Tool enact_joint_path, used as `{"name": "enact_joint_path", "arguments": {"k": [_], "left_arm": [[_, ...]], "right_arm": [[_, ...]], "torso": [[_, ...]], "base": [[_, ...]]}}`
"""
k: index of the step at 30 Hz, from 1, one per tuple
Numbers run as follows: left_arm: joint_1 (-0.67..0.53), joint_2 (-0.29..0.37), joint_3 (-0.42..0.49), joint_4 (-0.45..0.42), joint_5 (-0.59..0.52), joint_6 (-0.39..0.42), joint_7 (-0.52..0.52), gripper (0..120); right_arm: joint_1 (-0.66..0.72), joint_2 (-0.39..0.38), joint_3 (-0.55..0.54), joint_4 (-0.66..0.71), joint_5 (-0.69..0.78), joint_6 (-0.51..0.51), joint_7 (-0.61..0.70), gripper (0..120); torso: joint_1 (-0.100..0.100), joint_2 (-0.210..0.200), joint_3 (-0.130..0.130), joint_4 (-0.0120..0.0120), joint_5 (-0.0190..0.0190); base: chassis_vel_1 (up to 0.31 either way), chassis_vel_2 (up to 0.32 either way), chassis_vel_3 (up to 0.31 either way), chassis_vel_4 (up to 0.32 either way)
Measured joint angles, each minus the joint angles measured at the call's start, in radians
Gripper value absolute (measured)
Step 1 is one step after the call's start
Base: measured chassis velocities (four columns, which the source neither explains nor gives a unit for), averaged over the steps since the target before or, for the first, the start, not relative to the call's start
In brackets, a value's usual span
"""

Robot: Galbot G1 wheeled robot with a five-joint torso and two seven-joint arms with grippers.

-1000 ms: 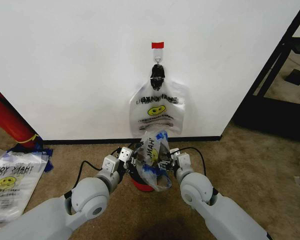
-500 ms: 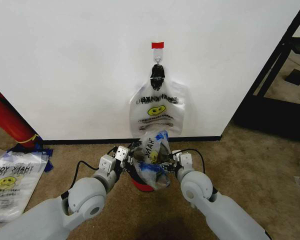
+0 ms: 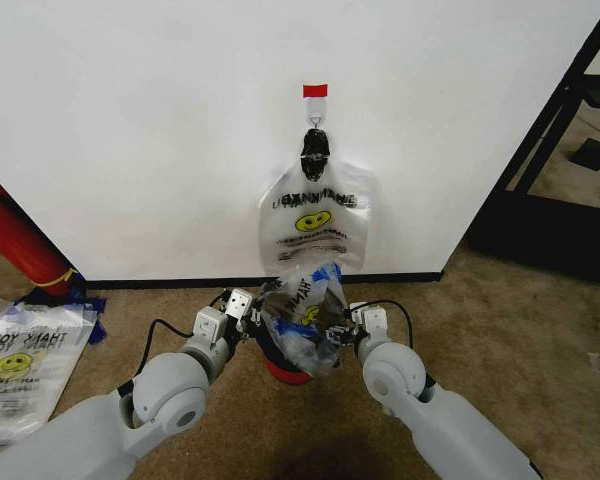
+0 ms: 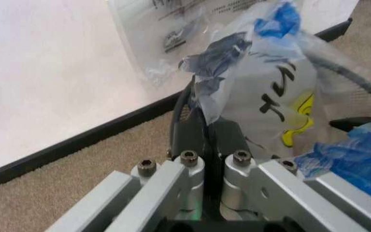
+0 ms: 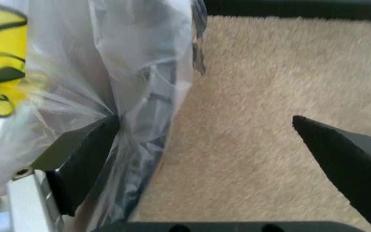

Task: Pick up the garbage bag from the wall and place it over the trash bin.

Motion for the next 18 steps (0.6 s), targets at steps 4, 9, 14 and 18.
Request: {"name": "enact_joint_path", "arguments": {"k": [4,9,14,18], "left_arm": [[0.01,-0.002,-0.003,-0.01,0.012,-0.005,0.0,0],[0.016,-0.003,-0.005,-0.017,0.021,-0.011,0.0,0],[0.016,-0.003,-0.005,-0.019,0.022,-0.012,0.0,0],[0.019,-0.004,-0.005,-0.019,0.024,-0.015,0.0,0]], "right_arm": [[0.038,0.022,0.011,-0.012,0.158,0.0,0.085,100],[0.08,0.028,0.012,-0.025,0.264,0.0,0.137,100],[0.086,0.033,0.009,-0.048,0.277,0.0,0.139,88],[0.086,0.038,0.006,-0.066,0.276,0.0,0.139,69]], "torso": [[0.0,0.0,0.0,0.0001,0.0],[0.0,0.0,0.0,0.0001,-0.0001],[0.0,0.0,0.0,0.0,-0.0001],[0.0,0.0,0.0,0.0,0.0]], "base": [[0.0,0.0,0.0,0.0],[0.0,0.0,0.0,0.0],[0.0,0.0,0.0,0.0],[0.0,0.0,0.0,0.0]]}}
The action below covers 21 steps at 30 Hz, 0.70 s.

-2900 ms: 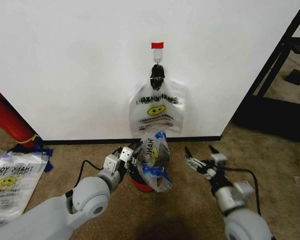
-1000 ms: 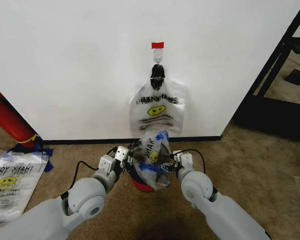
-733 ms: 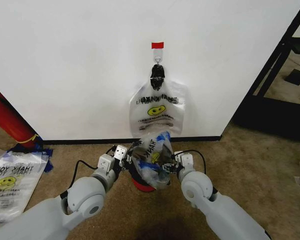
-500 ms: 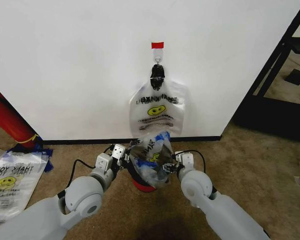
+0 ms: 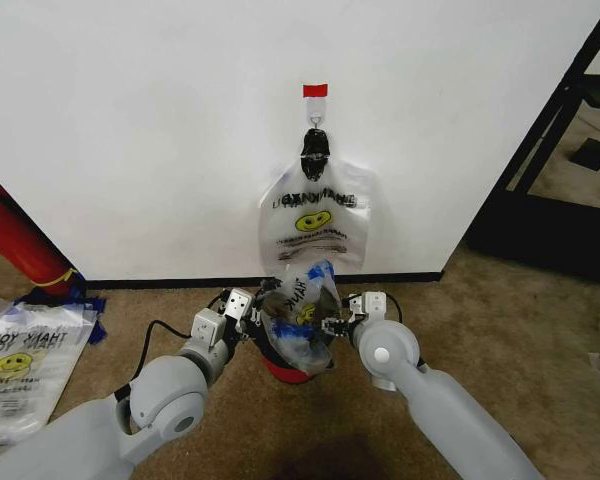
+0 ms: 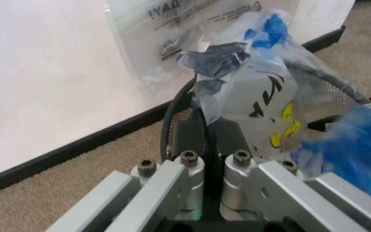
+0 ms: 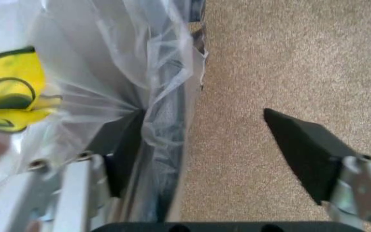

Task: Pick up the garbage bag from the wall and place it over the trash bin.

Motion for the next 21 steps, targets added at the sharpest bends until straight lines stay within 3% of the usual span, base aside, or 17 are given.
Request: {"name": "enact_joint_path", "arguments": {"k": [2,8,10,15,21], "left_arm": [[0.001,0.0,0.0,-0.001,0.001,0.0,0.0,0],[0.004,-0.001,-0.001,-0.007,0.004,-0.002,0.0,0],[0.005,-0.002,-0.001,-0.007,0.004,-0.002,0.0,0],[0.005,0.002,-0.001,-0.01,0.011,-0.005,0.0,0],[0.006,0.008,-0.001,-0.01,0.02,-0.011,0.0,0]], "right_arm": [[0.0,0.0,-0.001,-0.001,0.0,0.0,0.0,66],[0.003,0.0,-0.009,0.001,0.0,0.0,0.017,39],[0.003,0.0,-0.009,0.003,0.0,0.0,0.02,38],[-0.001,-0.001,-0.011,0.025,0.004,0.0,0.04,15],[-0.01,0.0,-0.003,0.036,0.001,0.0,0.044,0]], "torso": [[0.0,0.0,0.0,0.0,0.0],[0.0,0.0,0.0,0.0,0.0],[0.0,0.0,0.0,0.0,0.0],[0.0,0.0,0.0,0.0001,0.0],[0.0,0.0,0.0,0.0,0.0]], "base": [[0.0,0.0,0.0,0.0],[0.0,0.0,0.0,0.0],[0.0,0.0,0.0,0.0],[0.0,0.0,0.0,0.0],[0.0,0.0,0.0,0.0]]}}
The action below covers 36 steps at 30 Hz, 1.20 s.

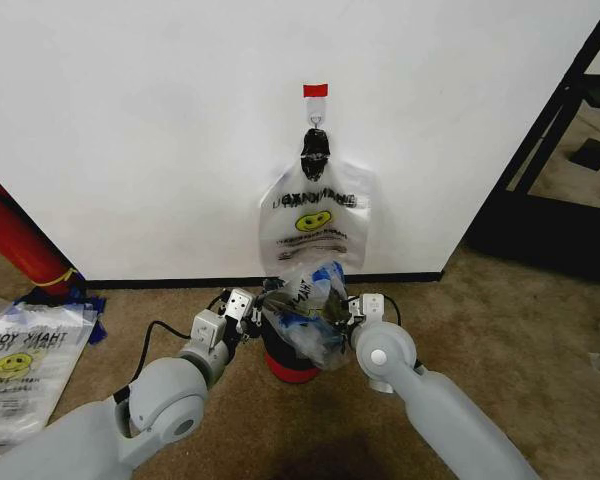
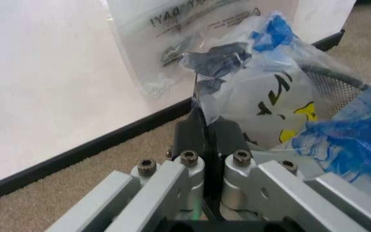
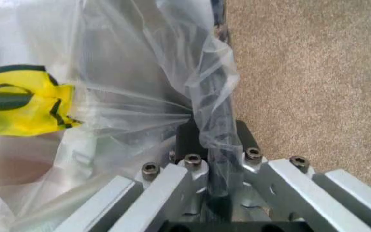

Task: Pick up the garbage bag from the wall and place it over the trash bin.

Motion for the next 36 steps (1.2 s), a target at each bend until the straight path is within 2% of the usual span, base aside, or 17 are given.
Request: {"name": "enact_joint_path", "arguments": {"k": [10,15,17,22,23,28,33,36], "left_arm": [[0.006,0.001,-0.005,-0.007,0.001,-0.001,-0.003,0],[0.015,0.026,-0.029,-0.032,-0.02,-0.001,-0.019,0],[0.017,0.03,-0.032,-0.036,-0.024,-0.001,-0.021,0],[0.022,0.052,-0.045,-0.049,-0.049,0.0,-0.029,0],[0.021,0.053,-0.045,-0.045,-0.053,0.001,-0.029,0],[0.025,0.064,-0.056,-0.028,-0.087,0.007,-0.036,0],[0.024,0.08,-0.061,-0.013,-0.113,0.009,-0.025,0],[0.027,0.086,-0.059,-0.068,-0.129,0.004,-0.019,0]], "right_arm": [[-0.031,0.011,0.03,0.014,-0.029,0.001,-0.012,0],[-0.116,0.021,0.119,0.072,-0.12,0.027,-0.086,0],[-0.126,0.023,0.132,0.081,-0.128,0.029,-0.096,0],[-0.196,0.032,0.243,0.145,-0.153,0.03,-0.16,0],[-0.219,0.028,0.264,0.164,-0.156,0.03,-0.187,0],[-0.266,0.025,0.294,0.194,-0.159,0.03,-0.227,0],[-0.312,0.027,0.343,0.223,-0.152,0.032,-0.245,0],[-0.34,0.026,0.367,0.238,-0.152,0.033,-0.248,0]], "torso": [[0.0,0.0,0.0,0.0001,0.0],[0.0,0.0,0.0,-0.0003,-0.0001],[0.0,0.0,0.0,-0.0004,0.0],[0.0,0.0,0.0,0.0003,-0.0002],[0.0,0.0,0.0,-0.0006,-0.0003],[0.0,0.0,0.0,0.0003,-0.0001],[0.0,0.0,0.0,-0.0001,0.0],[0.0,0.0,0.0,0.0,-0.0001]], "base": [[0.0,0.0,0.0,0.0],[0.0,0.0,0.0,0.0],[0.0,0.0,0.0,0.0],[0.0,0.0,0.0,0.0],[0.0,0.0,0.0,0.0],[0.0,0.0,0.0,0.0],[0.0,0.0,0.0,0.0],[0.0,0.0,0.0,0.0]]}}
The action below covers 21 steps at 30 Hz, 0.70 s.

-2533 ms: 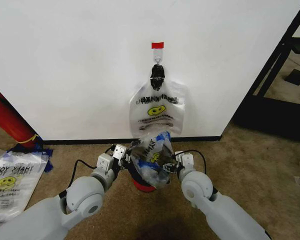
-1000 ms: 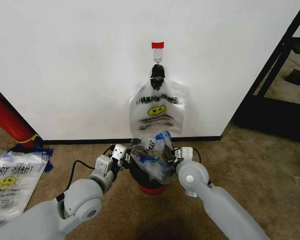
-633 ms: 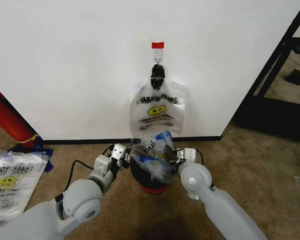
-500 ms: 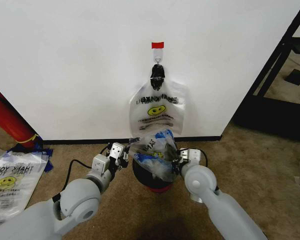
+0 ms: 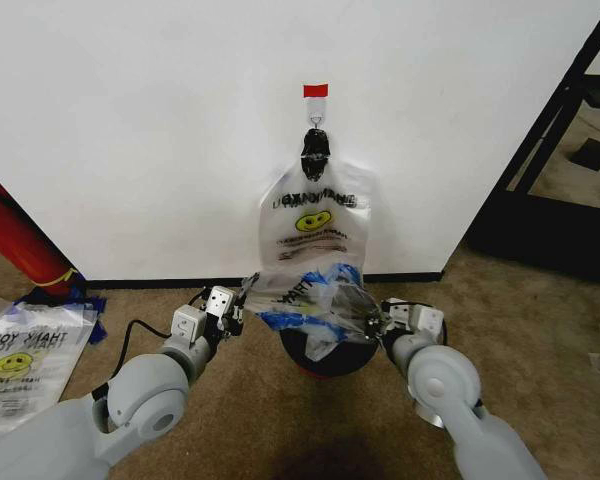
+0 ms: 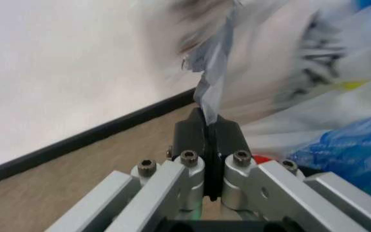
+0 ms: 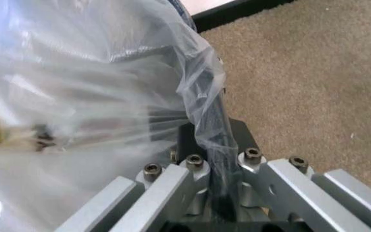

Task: Pick up the garbage bag from the wall and place it over the trash bin.

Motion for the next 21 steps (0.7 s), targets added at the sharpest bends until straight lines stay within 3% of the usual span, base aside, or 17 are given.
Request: {"name": "enact_joint_path", "arguments": {"k": [3,9,15,18,21], "left_arm": [[0.001,0.004,0.002,-0.055,-0.006,0.001,0.001,3],[-0.011,0.053,-0.004,-0.205,-0.006,0.023,0.007,27],[-0.035,0.106,-0.029,-0.24,-0.004,0.029,0.028,49],[-0.046,0.112,-0.01,-0.24,0.044,0.021,0.087,57],[-0.051,0.099,0.026,-0.238,0.175,-0.002,0.181,71]], "right_arm": [[-0.019,0.004,0.014,0.003,-0.013,0.002,-0.011,0],[-0.072,0.023,0.046,0.014,-0.066,0.008,-0.041,0],[-0.085,0.033,0.053,0.018,-0.08,0.012,-0.051,0],[-0.087,0.039,0.053,0.024,-0.079,0.013,-0.051,0],[-0.085,0.046,0.035,0.03,-0.079,0.013,-0.051,0]], "torso": [[0.0,0.0,0.0,0.0,0.0001],[0.0,0.0,0.0,-0.0002,0.0],[0.0,0.0,0.0,0.0002,0.0],[0.0,0.0,0.0,0.0,0.0001],[0.0,0.0,0.0,-0.0002,-0.0002]], "base": [[0.0,0.0,0.0,0.0],[0.0,0.0,0.0,0.0],[0.0,0.0,0.0,0.0],[0.0,0.0,0.0,0.0],[0.0,0.0,0.0,0.0]]}}
